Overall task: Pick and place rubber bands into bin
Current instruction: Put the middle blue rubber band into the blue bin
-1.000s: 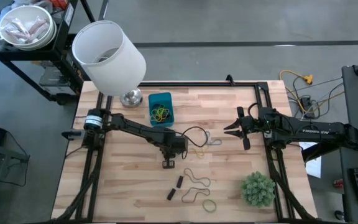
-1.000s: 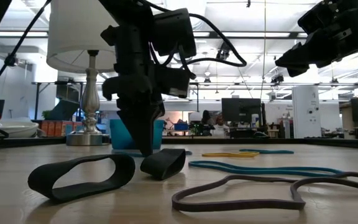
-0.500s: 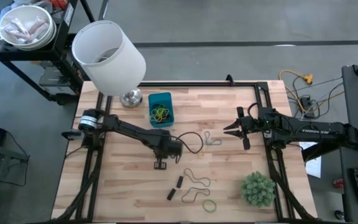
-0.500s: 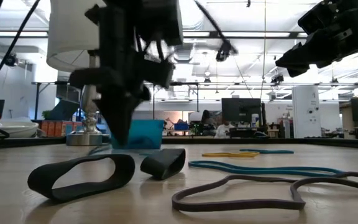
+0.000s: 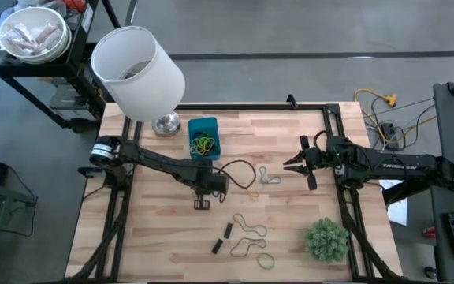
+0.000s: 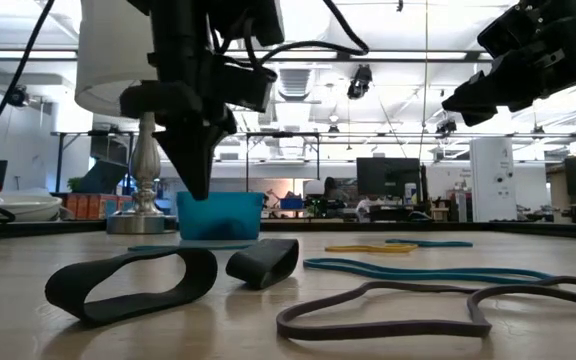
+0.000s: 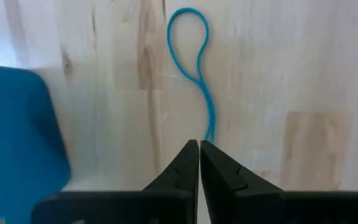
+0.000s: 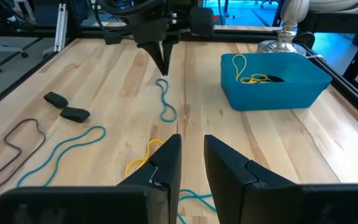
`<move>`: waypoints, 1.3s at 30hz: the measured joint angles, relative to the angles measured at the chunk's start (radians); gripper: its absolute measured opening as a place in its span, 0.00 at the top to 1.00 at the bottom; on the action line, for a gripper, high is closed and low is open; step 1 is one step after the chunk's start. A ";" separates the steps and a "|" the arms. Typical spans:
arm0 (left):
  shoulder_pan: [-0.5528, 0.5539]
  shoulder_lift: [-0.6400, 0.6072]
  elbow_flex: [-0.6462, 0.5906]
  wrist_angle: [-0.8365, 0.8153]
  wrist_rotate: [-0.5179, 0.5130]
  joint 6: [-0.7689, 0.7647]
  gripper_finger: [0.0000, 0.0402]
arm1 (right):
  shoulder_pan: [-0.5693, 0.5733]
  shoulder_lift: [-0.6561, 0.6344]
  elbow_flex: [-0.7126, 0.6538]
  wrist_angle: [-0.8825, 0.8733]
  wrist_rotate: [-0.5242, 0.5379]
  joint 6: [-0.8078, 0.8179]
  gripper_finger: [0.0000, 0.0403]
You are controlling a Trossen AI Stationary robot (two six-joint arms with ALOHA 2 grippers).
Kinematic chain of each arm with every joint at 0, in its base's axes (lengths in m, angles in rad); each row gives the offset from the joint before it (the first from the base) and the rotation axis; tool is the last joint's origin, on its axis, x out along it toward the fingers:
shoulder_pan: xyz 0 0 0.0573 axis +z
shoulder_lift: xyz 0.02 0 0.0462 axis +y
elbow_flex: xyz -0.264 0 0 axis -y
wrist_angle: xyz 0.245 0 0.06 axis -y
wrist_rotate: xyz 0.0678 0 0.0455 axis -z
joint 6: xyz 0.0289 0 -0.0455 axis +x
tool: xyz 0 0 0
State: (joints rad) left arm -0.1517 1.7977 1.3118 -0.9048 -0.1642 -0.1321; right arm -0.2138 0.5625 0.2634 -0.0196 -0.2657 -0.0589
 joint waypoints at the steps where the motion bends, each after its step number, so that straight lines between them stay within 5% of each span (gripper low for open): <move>1: 0.003 0.000 0.000 0.006 0.010 -0.024 1.00 | 0.000 0.000 0.000 0.000 0.000 0.000 0.84; 9: 0.026 0.057 -0.006 0.036 0.098 -0.045 0.96 | 0.000 0.000 0.000 0.001 0.002 0.000 0.84; 22: 0.037 0.089 -0.010 0.037 0.107 -0.045 0.60 | 0.000 0.009 0.000 0.003 0.002 0.002 0.84; 39: 0.092 0.113 -0.110 0.179 0.176 -0.045 0.59 | 0.000 0.011 0.000 0.002 0.002 0.003 0.84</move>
State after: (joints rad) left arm -0.0601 1.9110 1.2018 -0.7257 0.0119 -0.1772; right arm -0.2138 0.5735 0.2634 -0.0174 -0.2634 -0.0555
